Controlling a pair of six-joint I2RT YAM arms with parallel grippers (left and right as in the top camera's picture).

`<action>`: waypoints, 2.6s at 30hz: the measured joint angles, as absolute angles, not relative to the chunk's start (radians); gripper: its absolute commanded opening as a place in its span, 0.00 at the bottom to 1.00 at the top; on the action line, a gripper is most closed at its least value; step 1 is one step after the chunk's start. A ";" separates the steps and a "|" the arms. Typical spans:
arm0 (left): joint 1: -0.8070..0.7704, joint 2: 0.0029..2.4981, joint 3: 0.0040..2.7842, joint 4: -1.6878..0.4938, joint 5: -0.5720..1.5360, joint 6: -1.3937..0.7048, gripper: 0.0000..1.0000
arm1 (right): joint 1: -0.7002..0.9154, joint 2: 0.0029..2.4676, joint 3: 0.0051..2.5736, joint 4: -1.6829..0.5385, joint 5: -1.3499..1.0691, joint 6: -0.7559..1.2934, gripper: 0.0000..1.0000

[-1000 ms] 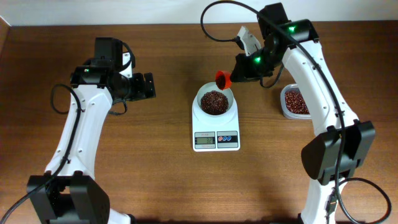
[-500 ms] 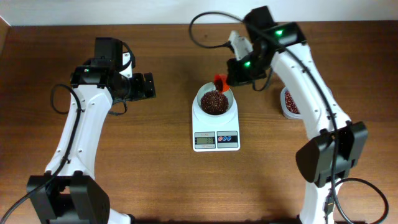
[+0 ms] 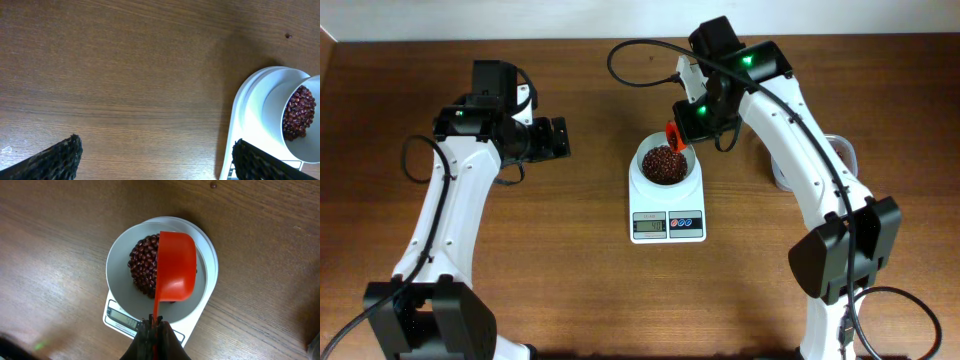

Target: Scoop item into bowl and weigh 50g on scale

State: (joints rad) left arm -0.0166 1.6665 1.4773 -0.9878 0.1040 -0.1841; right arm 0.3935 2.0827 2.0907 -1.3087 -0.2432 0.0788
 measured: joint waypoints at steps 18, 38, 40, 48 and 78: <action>-0.017 1.666 1.477 -0.988 0.104 -0.184 0.99 | 0.393 2.083 2.091 -1.285 -0.206 0.079 0.04; -0.017 1.666 1.477 -0.988 0.104 -0.184 0.99 | 0.393 2.083 2.091 -1.304 -0.230 0.049 0.04; -0.017 1.666 1.477 -0.988 0.104 -0.184 0.99 | 0.393 2.083 2.091 -1.304 -0.230 0.049 0.04; -0.017 1.666 1.477 -0.988 0.104 -0.184 0.99 | 0.393 2.083 2.091 -1.304 -0.229 0.049 0.04; -0.017 1.666 1.477 -0.988 0.104 -0.184 0.99 | 0.401 2.083 2.091 -1.338 -0.197 -0.024 0.04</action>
